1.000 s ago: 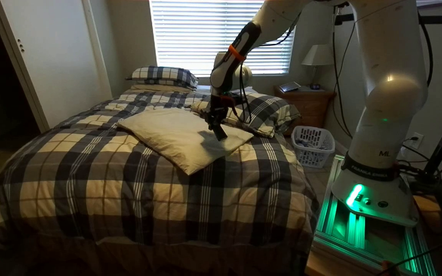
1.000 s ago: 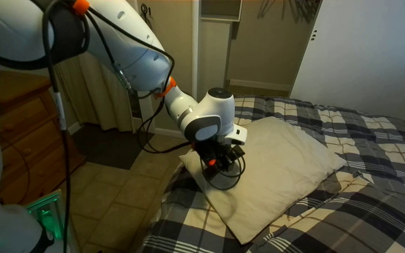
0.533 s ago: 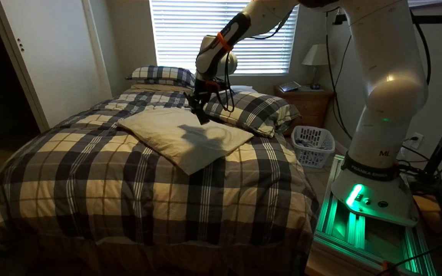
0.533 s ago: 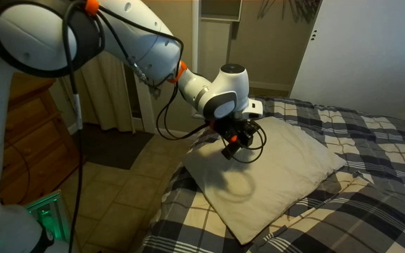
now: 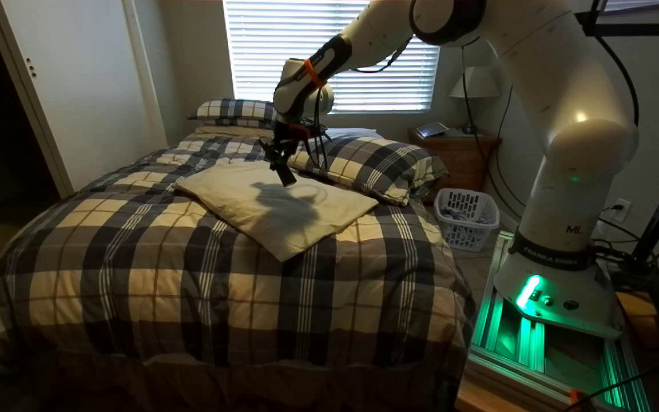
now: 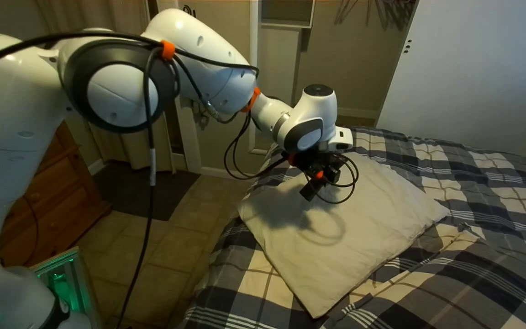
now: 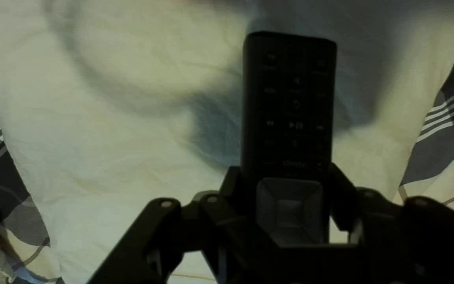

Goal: Pick up the black remote and put it on the white pillow

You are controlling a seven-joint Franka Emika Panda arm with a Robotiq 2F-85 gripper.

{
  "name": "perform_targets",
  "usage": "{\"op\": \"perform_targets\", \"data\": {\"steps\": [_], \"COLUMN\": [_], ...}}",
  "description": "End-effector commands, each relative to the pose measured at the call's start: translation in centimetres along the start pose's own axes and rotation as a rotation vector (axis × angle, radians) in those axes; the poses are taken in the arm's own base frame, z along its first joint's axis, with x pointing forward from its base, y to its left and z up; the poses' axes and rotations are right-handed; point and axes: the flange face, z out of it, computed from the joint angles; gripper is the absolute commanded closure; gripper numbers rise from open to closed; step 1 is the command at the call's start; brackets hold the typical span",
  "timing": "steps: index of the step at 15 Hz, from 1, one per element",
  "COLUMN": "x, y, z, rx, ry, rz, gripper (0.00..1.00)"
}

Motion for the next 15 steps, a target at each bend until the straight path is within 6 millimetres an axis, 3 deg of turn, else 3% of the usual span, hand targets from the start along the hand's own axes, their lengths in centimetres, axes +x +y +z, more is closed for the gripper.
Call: {"op": "perform_targets", "data": {"steps": [1, 3, 4, 6, 12, 15], "x": [1.9, 2.3, 2.4, 2.6, 1.7, -0.3], "y": [-0.3, -0.8, -1.2, -1.9, -4.6, -6.0], "z": [1.3, 1.3, 0.8, -0.4, -6.4, -10.0], "rx": [0.008, 0.013, 0.013, 0.010, -0.033, -0.100], "ry": [-0.002, 0.005, 0.011, 0.029, 0.036, 0.051], "rz": [-0.018, -0.019, -0.019, -0.026, 0.009, 0.016], "gripper": [0.21, 0.14, 0.06, 0.00, 0.00, 0.00]}}
